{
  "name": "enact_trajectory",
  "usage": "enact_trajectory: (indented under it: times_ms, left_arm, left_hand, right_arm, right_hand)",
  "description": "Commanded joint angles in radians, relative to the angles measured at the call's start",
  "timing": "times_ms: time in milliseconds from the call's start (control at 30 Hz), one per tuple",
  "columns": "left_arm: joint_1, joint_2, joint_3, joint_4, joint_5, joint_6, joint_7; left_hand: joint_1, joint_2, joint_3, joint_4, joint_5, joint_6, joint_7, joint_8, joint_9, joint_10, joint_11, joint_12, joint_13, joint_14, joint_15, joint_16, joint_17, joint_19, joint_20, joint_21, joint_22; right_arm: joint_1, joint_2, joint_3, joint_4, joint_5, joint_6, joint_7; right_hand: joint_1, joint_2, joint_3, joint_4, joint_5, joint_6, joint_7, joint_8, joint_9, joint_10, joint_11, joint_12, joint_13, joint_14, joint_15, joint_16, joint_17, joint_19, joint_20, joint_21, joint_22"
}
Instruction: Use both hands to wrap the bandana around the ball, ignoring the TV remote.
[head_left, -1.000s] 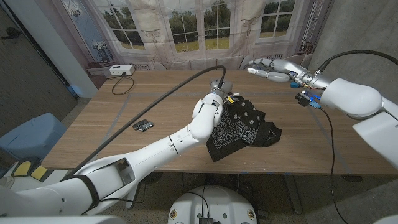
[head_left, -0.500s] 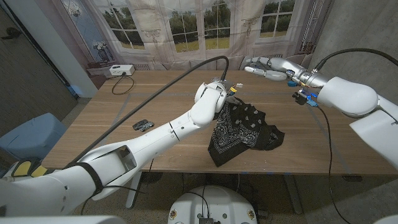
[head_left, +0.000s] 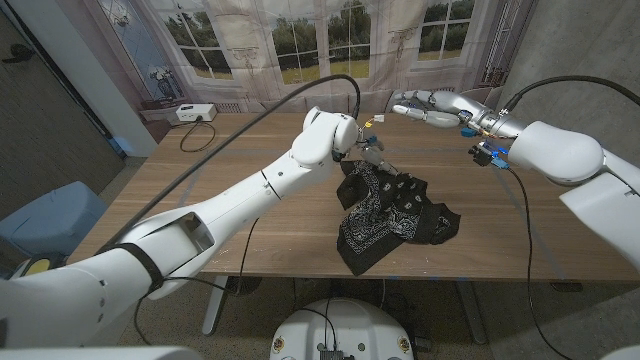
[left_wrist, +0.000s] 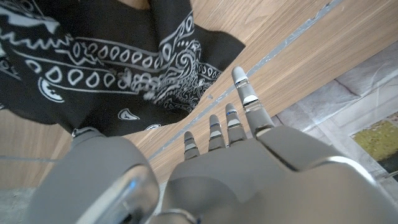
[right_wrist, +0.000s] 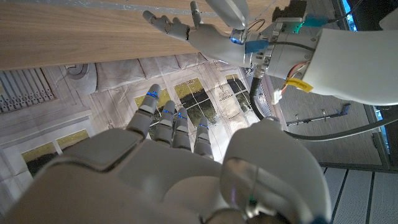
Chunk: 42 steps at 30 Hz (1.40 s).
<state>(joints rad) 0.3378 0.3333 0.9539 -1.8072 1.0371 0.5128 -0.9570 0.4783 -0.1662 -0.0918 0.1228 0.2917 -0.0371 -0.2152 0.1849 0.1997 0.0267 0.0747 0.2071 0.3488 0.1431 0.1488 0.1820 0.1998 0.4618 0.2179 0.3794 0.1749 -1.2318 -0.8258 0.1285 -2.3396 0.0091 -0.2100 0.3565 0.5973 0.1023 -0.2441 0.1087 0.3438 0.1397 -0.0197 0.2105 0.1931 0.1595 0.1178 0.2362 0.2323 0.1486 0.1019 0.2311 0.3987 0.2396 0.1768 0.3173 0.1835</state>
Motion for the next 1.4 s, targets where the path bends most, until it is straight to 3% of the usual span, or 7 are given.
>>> enact_trajectory:
  times_ms: [33, 467, 867, 1167, 1300, 1367, 1400]
  left_arm:
    - [-0.119, 0.003, 0.11, 0.061, -0.105, -0.046, -0.03]
    - [-0.273, -0.079, 0.222, 0.254, -0.247, -0.112, -0.183]
    - [-0.316, -0.144, 0.325, 0.382, -0.241, -0.156, -0.187]
    - [-0.306, -0.151, 0.404, 0.386, -0.146, -0.179, -0.141]
    - [-0.259, -0.101, 0.395, 0.312, -0.085, -0.176, -0.043]
    - [-0.23, -0.08, 0.383, 0.28, -0.055, -0.168, 0.005]
    - [-0.203, -0.059, 0.374, 0.249, -0.029, -0.159, 0.061]
  left_hand:
    - [0.034, 0.029, 0.003, -0.016, 0.018, -0.032, -0.005, -0.002, 0.002, -0.018, -0.01, 0.0, 0.001, -0.019, -0.005, 0.005, -0.001, 0.0, 0.0, -0.015, 0.003]
    - [0.125, 0.019, -0.009, -0.064, 0.05, -0.057, -0.005, 0.012, 0.003, -0.001, -0.009, 0.024, 0.001, 0.007, -0.02, 0.023, -0.004, 0.028, -0.003, -0.036, 0.007]
    - [0.243, 0.082, 0.026, -0.107, 0.057, -0.027, -0.005, 0.027, 0.004, 0.022, -0.013, 0.04, 0.0, 0.038, -0.035, 0.031, -0.004, 0.086, -0.002, -0.041, 0.009]
    - [0.299, 0.105, 0.039, -0.128, 0.042, -0.039, -0.005, 0.019, 0.006, 0.014, -0.022, 0.041, 0.004, 0.059, -0.061, 0.032, -0.002, 0.17, -0.011, -0.025, 0.012]
    - [0.352, 0.131, 0.056, -0.15, 0.02, -0.018, -0.005, 0.034, 0.015, 0.044, -0.047, 0.066, 0.018, 0.127, -0.127, 0.051, 0.008, 0.26, -0.045, -0.006, 0.012]
    - [0.438, 0.186, 0.1, -0.191, -0.018, 0.12, -0.004, 0.097, 0.037, 0.147, -0.078, 0.138, 0.047, 0.235, -0.197, 0.087, 0.035, 0.337, -0.102, 0.011, 0.014]
    - [0.454, 0.199, 0.11, -0.199, -0.026, 0.145, -0.004, 0.11, 0.042, 0.163, -0.085, 0.152, 0.054, 0.256, -0.205, 0.098, 0.046, 0.351, -0.115, 0.014, 0.014]
  right_arm:
    - [-0.005, -0.01, 0.005, 0.018, 0.016, 0.037, -0.012]
    - [-0.034, 0.0, 0.029, 0.017, 0.018, 0.056, -0.025]
    - [-0.045, 0.009, 0.039, 0.017, 0.021, 0.057, -0.026]
    - [-0.053, 0.014, 0.049, 0.012, 0.019, 0.044, -0.021]
    - [-0.045, 0.013, 0.044, 0.015, 0.021, 0.032, -0.017]
    - [-0.041, 0.011, 0.041, 0.016, 0.02, 0.03, -0.017]
    - [-0.039, 0.011, 0.038, 0.015, 0.018, 0.026, -0.019]
  right_hand:
    - [0.002, -0.002, -0.007, 0.002, -0.001, 0.006, -0.001, 0.0, 0.002, 0.008, 0.0, -0.002, 0.001, 0.01, -0.003, 0.002, 0.0, 0.011, 0.0, 0.0, 0.003]
    - [-0.007, -0.002, -0.012, 0.007, -0.003, 0.006, -0.003, -0.002, 0.002, 0.013, 0.002, -0.002, 0.0, 0.013, -0.003, 0.002, -0.002, 0.013, 0.004, -0.002, 0.004]
    - [-0.019, -0.002, -0.018, 0.012, -0.006, 0.003, -0.007, -0.004, 0.002, 0.015, 0.0, -0.003, 0.0, 0.016, -0.004, 0.003, -0.003, 0.013, 0.012, -0.005, 0.004]
    - [-0.029, -0.003, -0.024, 0.016, -0.008, 0.003, -0.008, -0.005, 0.002, 0.018, -0.001, -0.003, -0.001, 0.022, -0.005, 0.006, -0.004, 0.014, 0.019, -0.008, 0.004]
    - [-0.032, -0.003, -0.026, 0.018, -0.008, 0.003, -0.009, -0.005, 0.002, 0.02, -0.003, -0.003, -0.001, 0.022, -0.004, 0.005, -0.005, 0.013, 0.02, -0.009, 0.004]
    - [-0.034, -0.003, -0.026, 0.018, -0.008, 0.003, -0.01, -0.006, 0.002, 0.019, -0.002, -0.004, -0.001, 0.022, -0.004, 0.005, -0.005, 0.013, 0.02, -0.009, 0.004]
    - [-0.034, -0.004, -0.027, 0.018, -0.009, 0.002, -0.01, -0.006, 0.002, 0.019, -0.002, -0.004, -0.001, 0.022, -0.003, 0.005, -0.005, 0.012, 0.02, -0.01, 0.004]
